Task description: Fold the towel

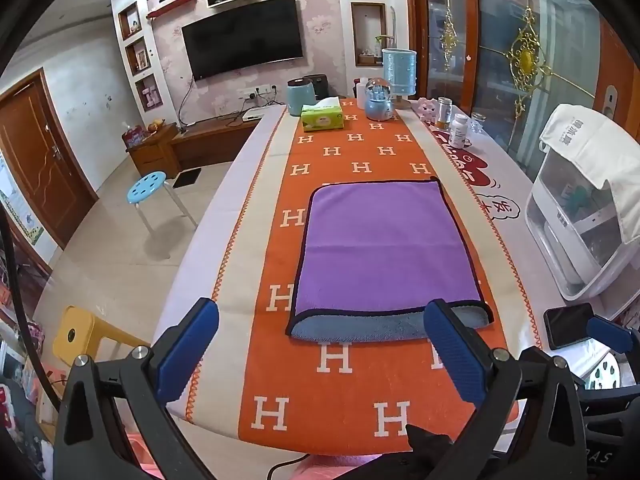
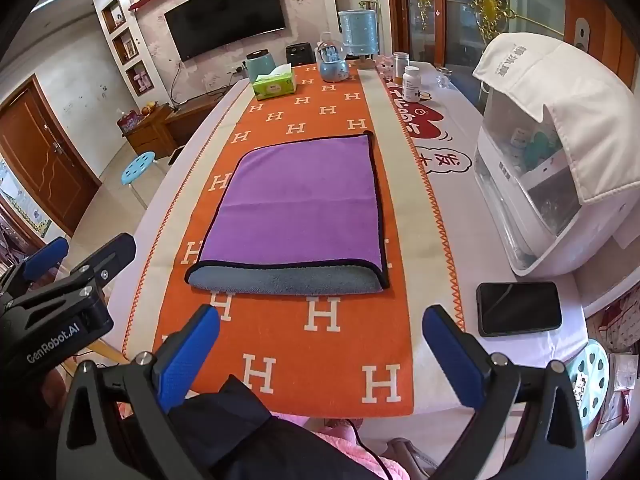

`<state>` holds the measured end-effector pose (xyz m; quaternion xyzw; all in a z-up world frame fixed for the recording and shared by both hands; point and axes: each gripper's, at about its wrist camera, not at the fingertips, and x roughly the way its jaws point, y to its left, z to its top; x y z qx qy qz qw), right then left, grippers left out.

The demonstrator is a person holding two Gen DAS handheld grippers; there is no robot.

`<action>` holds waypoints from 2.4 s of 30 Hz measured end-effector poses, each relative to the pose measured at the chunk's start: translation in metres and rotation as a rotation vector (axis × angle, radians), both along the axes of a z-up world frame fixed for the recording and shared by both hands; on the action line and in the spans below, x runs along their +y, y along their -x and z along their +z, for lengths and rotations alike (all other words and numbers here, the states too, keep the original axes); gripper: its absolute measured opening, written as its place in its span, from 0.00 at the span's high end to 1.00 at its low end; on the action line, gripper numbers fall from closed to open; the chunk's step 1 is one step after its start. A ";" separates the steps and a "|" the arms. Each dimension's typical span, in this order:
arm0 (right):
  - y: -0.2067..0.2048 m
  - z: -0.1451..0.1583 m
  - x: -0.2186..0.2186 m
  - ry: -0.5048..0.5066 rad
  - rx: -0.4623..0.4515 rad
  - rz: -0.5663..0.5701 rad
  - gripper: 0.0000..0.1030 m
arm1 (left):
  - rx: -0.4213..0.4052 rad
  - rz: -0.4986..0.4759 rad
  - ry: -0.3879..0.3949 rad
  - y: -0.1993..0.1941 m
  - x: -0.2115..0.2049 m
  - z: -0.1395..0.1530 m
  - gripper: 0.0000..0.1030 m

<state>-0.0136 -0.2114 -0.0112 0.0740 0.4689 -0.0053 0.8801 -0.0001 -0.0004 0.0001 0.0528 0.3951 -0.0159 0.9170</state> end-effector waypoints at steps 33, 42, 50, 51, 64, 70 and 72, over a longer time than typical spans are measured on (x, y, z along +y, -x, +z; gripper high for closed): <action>0.002 0.001 -0.001 0.003 0.002 0.005 0.01 | -0.003 -0.031 0.040 0.006 0.000 0.005 0.01; 0.005 0.000 0.001 -0.001 0.004 0.007 0.01 | 0.016 0.009 0.012 0.013 0.001 0.000 0.01; 0.017 -0.001 -0.002 -0.011 0.009 0.022 0.01 | 0.043 0.046 -0.013 0.020 0.002 -0.006 0.01; 0.018 -0.003 -0.002 -0.013 0.013 0.024 0.01 | 0.048 0.047 -0.022 0.020 0.001 -0.007 0.01; -0.003 -0.018 -0.010 -0.036 0.066 0.012 0.07 | 0.118 0.006 0.012 -0.006 0.006 -0.020 0.01; -0.023 -0.030 -0.014 -0.012 0.084 0.006 0.09 | 0.159 -0.025 0.029 -0.033 0.011 -0.032 0.01; -0.031 -0.034 -0.015 -0.005 0.086 0.004 0.09 | 0.185 -0.059 0.031 -0.045 0.010 -0.036 0.01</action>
